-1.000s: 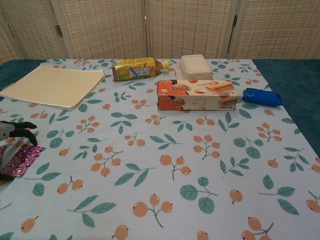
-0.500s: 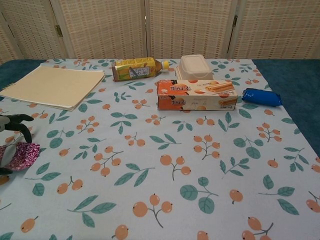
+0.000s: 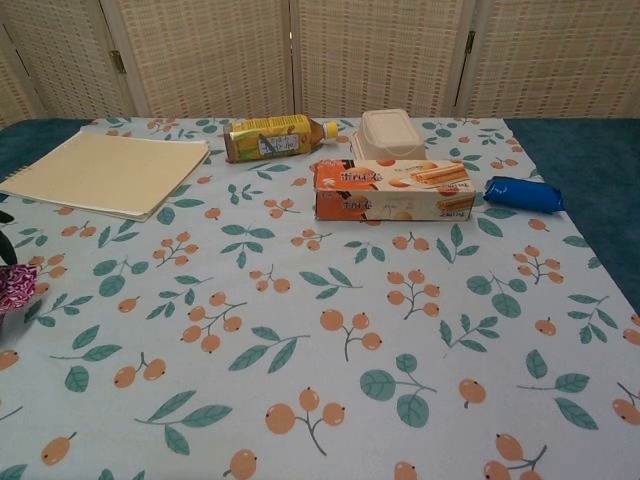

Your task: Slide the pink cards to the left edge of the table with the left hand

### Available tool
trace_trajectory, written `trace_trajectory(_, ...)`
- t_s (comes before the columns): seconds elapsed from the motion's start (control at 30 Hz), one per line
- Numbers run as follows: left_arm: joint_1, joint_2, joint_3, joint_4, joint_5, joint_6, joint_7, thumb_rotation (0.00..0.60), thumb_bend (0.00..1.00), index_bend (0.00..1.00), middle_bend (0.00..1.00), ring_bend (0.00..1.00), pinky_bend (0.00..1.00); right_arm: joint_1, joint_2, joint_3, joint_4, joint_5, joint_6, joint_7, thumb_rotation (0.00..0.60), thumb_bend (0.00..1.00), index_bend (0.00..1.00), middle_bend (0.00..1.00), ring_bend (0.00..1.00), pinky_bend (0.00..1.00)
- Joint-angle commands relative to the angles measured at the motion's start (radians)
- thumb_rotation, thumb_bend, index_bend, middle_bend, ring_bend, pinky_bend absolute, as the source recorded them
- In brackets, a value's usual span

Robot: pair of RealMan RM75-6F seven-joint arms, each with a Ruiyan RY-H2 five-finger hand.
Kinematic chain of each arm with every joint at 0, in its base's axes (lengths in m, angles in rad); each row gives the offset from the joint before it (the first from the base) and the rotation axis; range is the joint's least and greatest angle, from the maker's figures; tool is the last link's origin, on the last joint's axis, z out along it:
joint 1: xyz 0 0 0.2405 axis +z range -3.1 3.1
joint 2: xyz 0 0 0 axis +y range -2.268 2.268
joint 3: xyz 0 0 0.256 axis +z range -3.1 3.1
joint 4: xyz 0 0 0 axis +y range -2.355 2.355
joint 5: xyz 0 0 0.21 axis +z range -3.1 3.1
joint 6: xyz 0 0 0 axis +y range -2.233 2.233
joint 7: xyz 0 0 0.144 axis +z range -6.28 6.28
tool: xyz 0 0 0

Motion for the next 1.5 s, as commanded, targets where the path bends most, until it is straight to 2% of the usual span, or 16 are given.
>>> trace_trajectory(0.03, 0.02, -0.003, -0.006, 0.01, -0.056, 0.013, -0.003, 0.6, 0.24, 0.34, 0.0, 0.0, 0.0, 0.002, 0.002, 0.001, -0.001, 0.001, -0.003, 0.0, 0.6, 0.29, 0.04, 0.04, 0.0, 0.0)
trace_trajectory(0.23, 0.036, -0.003, -0.003, 0.02, -0.099, 0.006, -0.012, 0.6, 0.24, 0.33, 0.0, 0.0, 0.0, 0.007, 0.002, 0.001, -0.001, 0.002, -0.01, -0.001, 0.6, 0.29, 0.04, 0.04, 0.0, 0.0)
trace_trajectory(1.0, 0.016, -0.009, -0.009, 0.016, -0.146, -0.029, 0.014, 0.6, 0.25, 0.31, 0.0, 0.0, 0.0, 0.007, -0.003, -0.002, 0.004, 0.007, -0.014, 0.002, 0.6, 0.29, 0.04, 0.04, 0.0, 0.0)
trace_trajectory(1.5, 0.013, -0.004, -0.004, 0.004, -0.161, -0.036, 0.012, 0.6, 0.25, 0.26, 0.0, 0.0, 0.0, 0.008, -0.001, -0.003, -0.002, 0.007, -0.016, -0.003, 0.6, 0.29, 0.04, 0.04, 0.0, 0.0)
